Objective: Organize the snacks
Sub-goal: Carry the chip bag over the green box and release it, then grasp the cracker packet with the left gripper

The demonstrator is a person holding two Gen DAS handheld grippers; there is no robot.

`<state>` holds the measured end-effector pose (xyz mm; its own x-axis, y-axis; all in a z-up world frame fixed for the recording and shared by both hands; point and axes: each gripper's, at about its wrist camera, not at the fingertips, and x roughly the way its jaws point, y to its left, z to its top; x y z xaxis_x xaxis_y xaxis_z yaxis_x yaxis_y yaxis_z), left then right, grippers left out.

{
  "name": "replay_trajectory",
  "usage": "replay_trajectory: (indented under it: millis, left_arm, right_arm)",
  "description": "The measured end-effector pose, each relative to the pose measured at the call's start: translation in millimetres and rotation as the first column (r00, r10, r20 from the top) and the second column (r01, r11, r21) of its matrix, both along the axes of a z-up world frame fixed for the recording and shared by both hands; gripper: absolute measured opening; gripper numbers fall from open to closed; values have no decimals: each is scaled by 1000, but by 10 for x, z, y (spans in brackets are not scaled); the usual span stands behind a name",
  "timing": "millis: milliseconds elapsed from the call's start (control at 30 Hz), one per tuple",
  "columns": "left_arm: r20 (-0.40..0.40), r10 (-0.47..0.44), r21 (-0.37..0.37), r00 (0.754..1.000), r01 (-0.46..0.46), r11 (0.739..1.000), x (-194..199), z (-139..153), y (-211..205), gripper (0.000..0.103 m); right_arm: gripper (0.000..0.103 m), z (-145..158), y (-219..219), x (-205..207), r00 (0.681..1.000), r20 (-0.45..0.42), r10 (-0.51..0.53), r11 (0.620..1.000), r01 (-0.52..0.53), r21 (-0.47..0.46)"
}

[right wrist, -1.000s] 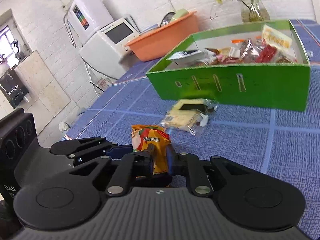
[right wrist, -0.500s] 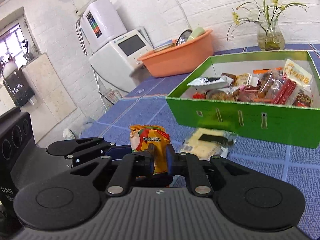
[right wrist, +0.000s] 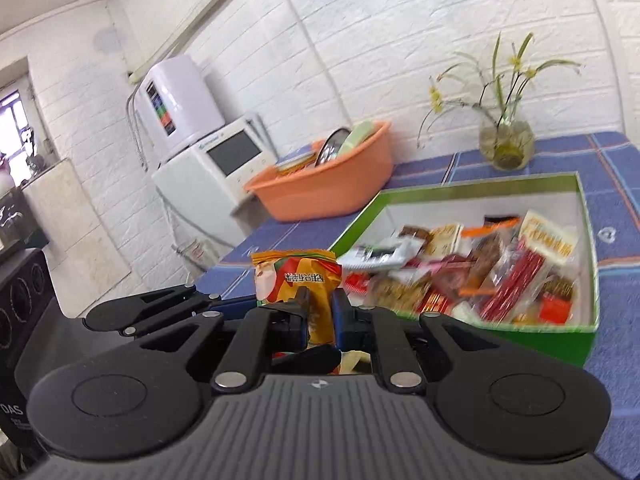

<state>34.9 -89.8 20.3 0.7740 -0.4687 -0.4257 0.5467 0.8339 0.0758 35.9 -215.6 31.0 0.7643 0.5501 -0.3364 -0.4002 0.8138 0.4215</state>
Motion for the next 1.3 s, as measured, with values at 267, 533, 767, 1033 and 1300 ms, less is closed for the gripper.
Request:
replay_trajectory:
  millis: [267, 533, 767, 1033, 1300]
  left_arm:
    - [46, -14, -56, 999, 17, 998, 474, 52, -218, 52]
    - [-35, -50, -63, 998, 47, 997, 924, -242, -354, 51]
    - [-25, 13, -46, 1000, -14, 999, 1060, -294, -284, 62]
    - [59, 97, -50, 994, -94, 994, 528, -135, 283, 75]
    - [-38, 4, 28, 999, -3, 1000, 106, -466, 610, 102]
  right_arm:
    - [23, -20, -218, 271, 987, 66, -143, 988, 139, 68]
    - [23, -344, -390, 562, 975, 21, -223, 970, 220, 103]
    - [62, -465, -486, 557, 938, 84, -335, 939, 326, 108]
    - [103, -272, -525, 75, 975, 141, -171, 981, 156, 112]
    - [103, -513, -221, -241, 999, 5, 52, 985, -50, -168]
